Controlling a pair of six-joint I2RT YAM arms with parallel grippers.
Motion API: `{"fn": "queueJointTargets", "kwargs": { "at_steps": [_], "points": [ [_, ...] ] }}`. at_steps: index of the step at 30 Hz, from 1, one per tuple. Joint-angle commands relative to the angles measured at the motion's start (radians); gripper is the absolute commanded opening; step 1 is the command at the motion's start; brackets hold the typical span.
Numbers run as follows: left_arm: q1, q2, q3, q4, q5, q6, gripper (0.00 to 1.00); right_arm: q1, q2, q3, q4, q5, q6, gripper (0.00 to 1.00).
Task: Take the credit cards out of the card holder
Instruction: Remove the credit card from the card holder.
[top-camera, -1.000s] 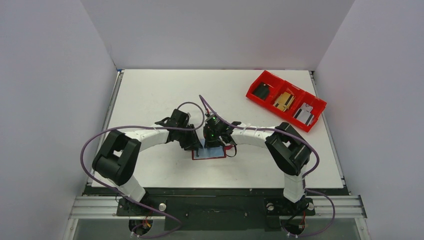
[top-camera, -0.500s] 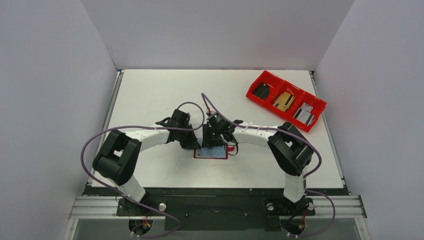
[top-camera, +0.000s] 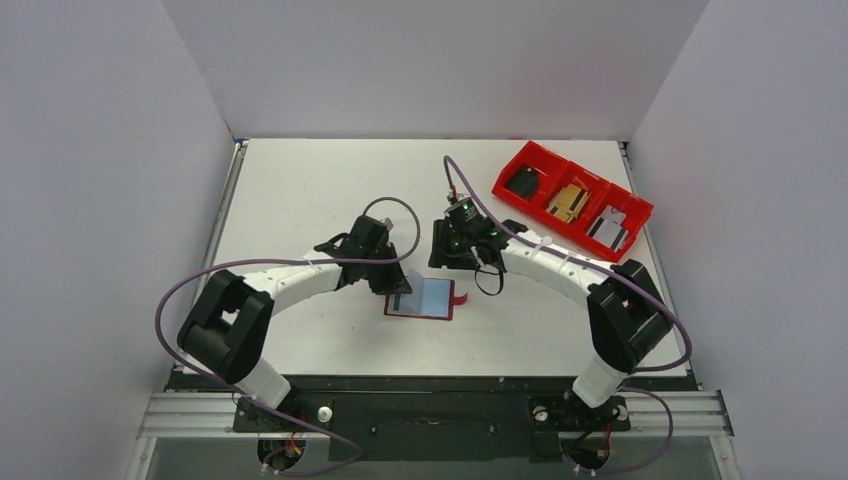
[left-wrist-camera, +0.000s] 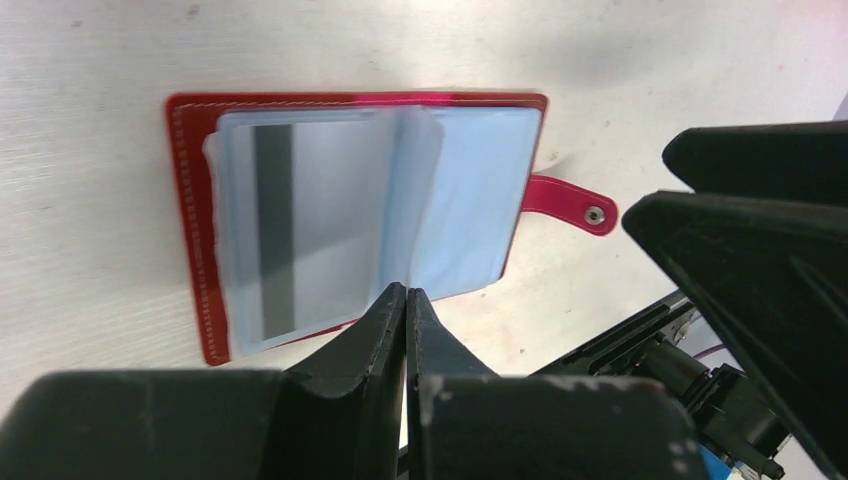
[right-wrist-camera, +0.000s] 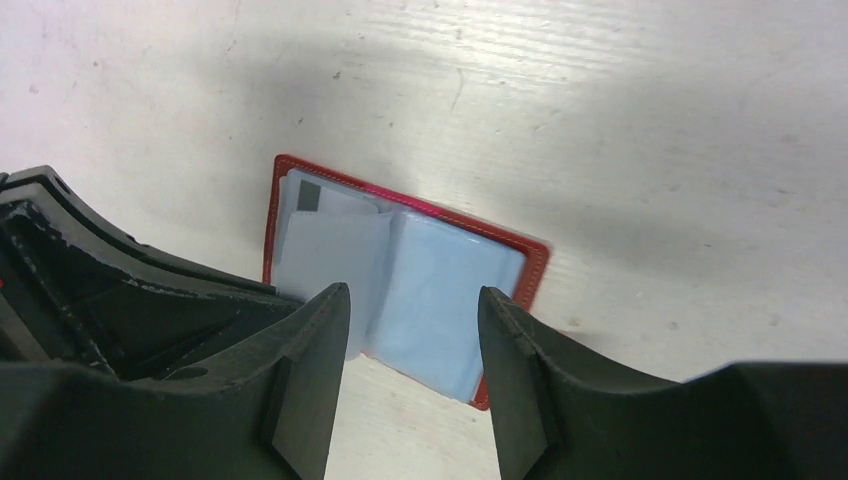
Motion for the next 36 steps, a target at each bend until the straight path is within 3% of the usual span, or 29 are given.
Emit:
{"fn": "queueJointTargets", "kwargs": {
  "at_steps": [1,13,21,30,36],
  "points": [
    [-0.053,0.002,0.071,0.008,-0.033,-0.014,0.0,-0.041,-0.076,-0.052,-0.034,0.086,-0.026,0.47],
    [-0.172,0.158,0.232,0.006,-0.06,-0.02,0.2,-0.116,-0.151,-0.182,-0.012,0.087,-0.044,0.47],
    [-0.18,0.253,0.293,0.009,-0.036,-0.019,0.25,-0.136,-0.195,-0.213,-0.012,0.078,-0.044,0.47],
    [-0.106,0.107,0.266,-0.128,-0.18,0.052,0.29,-0.102,-0.18,-0.18,0.026,0.018,0.012,0.47],
    [0.017,0.019,0.128,-0.159,-0.193,0.113,0.29,0.042,-0.057,-0.061,0.063,0.003,0.077,0.44]
  ]
}}
